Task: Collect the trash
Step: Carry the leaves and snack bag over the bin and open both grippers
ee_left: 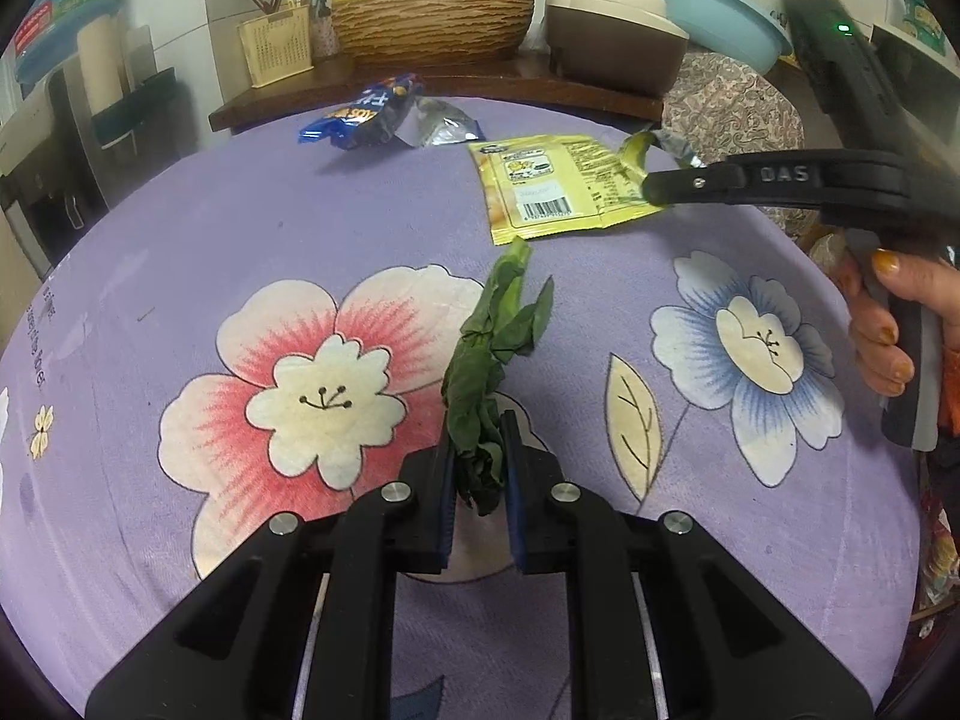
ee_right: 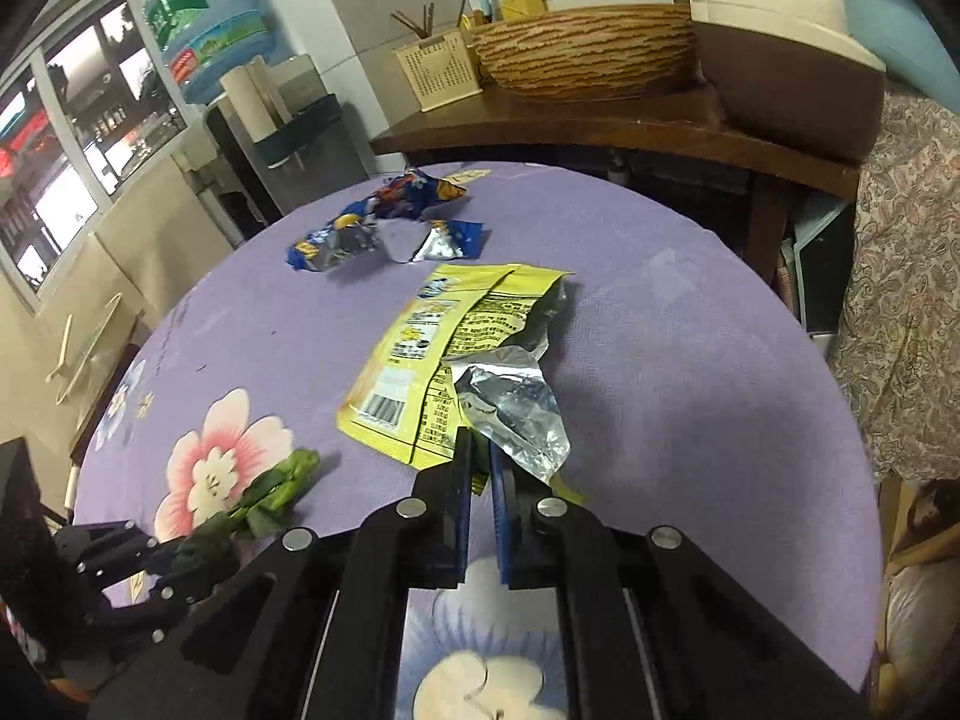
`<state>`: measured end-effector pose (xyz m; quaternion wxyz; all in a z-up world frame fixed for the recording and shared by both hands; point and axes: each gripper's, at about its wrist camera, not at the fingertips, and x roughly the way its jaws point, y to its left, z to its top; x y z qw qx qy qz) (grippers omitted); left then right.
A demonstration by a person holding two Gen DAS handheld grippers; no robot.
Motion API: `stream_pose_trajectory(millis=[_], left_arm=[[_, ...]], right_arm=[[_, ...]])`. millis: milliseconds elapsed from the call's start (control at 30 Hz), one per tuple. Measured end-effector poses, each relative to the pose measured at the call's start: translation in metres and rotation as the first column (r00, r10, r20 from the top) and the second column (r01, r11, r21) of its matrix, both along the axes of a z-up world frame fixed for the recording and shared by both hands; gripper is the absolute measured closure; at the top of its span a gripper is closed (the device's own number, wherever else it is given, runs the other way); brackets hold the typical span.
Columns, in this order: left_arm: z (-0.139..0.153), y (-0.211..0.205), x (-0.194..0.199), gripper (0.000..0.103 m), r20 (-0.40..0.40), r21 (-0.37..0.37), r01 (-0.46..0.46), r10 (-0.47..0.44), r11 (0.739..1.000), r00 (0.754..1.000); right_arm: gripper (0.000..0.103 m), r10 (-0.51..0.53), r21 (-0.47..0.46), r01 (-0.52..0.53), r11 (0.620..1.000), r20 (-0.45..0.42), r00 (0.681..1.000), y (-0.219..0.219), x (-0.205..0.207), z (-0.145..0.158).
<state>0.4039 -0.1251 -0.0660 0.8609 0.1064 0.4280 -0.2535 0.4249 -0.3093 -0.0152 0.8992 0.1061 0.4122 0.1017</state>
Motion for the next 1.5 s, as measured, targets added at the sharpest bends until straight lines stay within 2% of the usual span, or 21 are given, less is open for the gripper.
stream_pose_trajectory(millis=[200, 367, 567, 700, 867, 967, 1100, 1267, 1367, 1400, 1467, 1500], left_arm=[[0.004, -0.003, -0.02, 0.09, -0.003, -0.027, 0.022, -0.022, 0.999, 1.0], [0.009, -0.012, -0.046, 0.09, 0.008, -0.041, 0.063, -0.063, 0.997, 0.998], [0.019, -0.032, -0.073, 0.09, 0.018, -0.076, 0.12, -0.119, 0.99, 0.993], [0.026, -0.051, -0.088, 0.09, 0.024, -0.096, 0.162, -0.16, 0.982, 0.987], [0.031, -0.075, -0.1, 0.09, 0.023, -0.115, 0.209, -0.208, 0.971, 0.978], [0.032, -0.09, -0.107, 0.09, 0.007, -0.134, 0.233, -0.235, 0.963, 0.972], [0.034, -0.107, -0.118, 0.09, 0.012, -0.129, 0.261, -0.262, 0.957, 0.965], [0.042, -0.126, -0.13, 0.09, 0.015, -0.147, 0.298, -0.299, 0.943, 0.954], [0.046, -0.141, -0.137, 0.09, 0.013, -0.161, 0.324, -0.326, 0.932, 0.945], [0.048, -0.148, -0.14, 0.09, 0.019, -0.158, 0.337, -0.339, 0.928, 0.941], [0.052, -0.162, -0.146, 0.09, 0.028, -0.16, 0.361, -0.361, 0.919, 0.932], [0.055, -0.172, -0.15, 0.09, 0.035, -0.166, 0.377, -0.377, 0.911, 0.926]], right_arm=[[0.097, 0.042, 0.04, -0.045, 0.998, 0.062, 0.997, -0.006, -0.055, 0.023], [0.098, 0.037, 0.044, -0.043, 0.998, 0.133, 0.99, -0.031, -0.114, 0.041], [0.098, -0.055, -0.002, 0.057, 0.998, 0.201, 0.978, -0.087, -0.192, 0.057], [0.098, -0.14, -0.098, 0.163, 0.982, 0.203, 0.969, -0.124, -0.238, 0.049], [0.098, -0.259, -0.154, 0.277, 0.949, 0.126, 0.958, -0.155, -0.275, 0.013], [0.098, -0.281, -0.215, 0.29, 0.933, 0.07, 0.957, -0.164, -0.29, -0.015], [0.098, -0.334, -0.252, 0.313, 0.916, -0.045, 0.942, -0.174, -0.296, -0.072], [0.098, -0.362, -0.224, 0.323, 0.919, -0.16, 0.918, -0.185, -0.293, -0.135], [0.097, -0.379, -0.199, 0.343, 0.918, -0.189, 0.906, -0.188, -0.29, -0.156], [0.093, -0.383, -0.188, 0.348, 0.918, -0.199, 0.902, -0.189, -0.291, -0.16], [0.07, -0.407, -0.164, 0.377, 0.912, -0.222, 0.886, -0.193, -0.294, -0.168], [0.052, -0.426, -0.155, 0.4, 0.903, -0.211, 0.88, -0.194, -0.299, -0.168]])
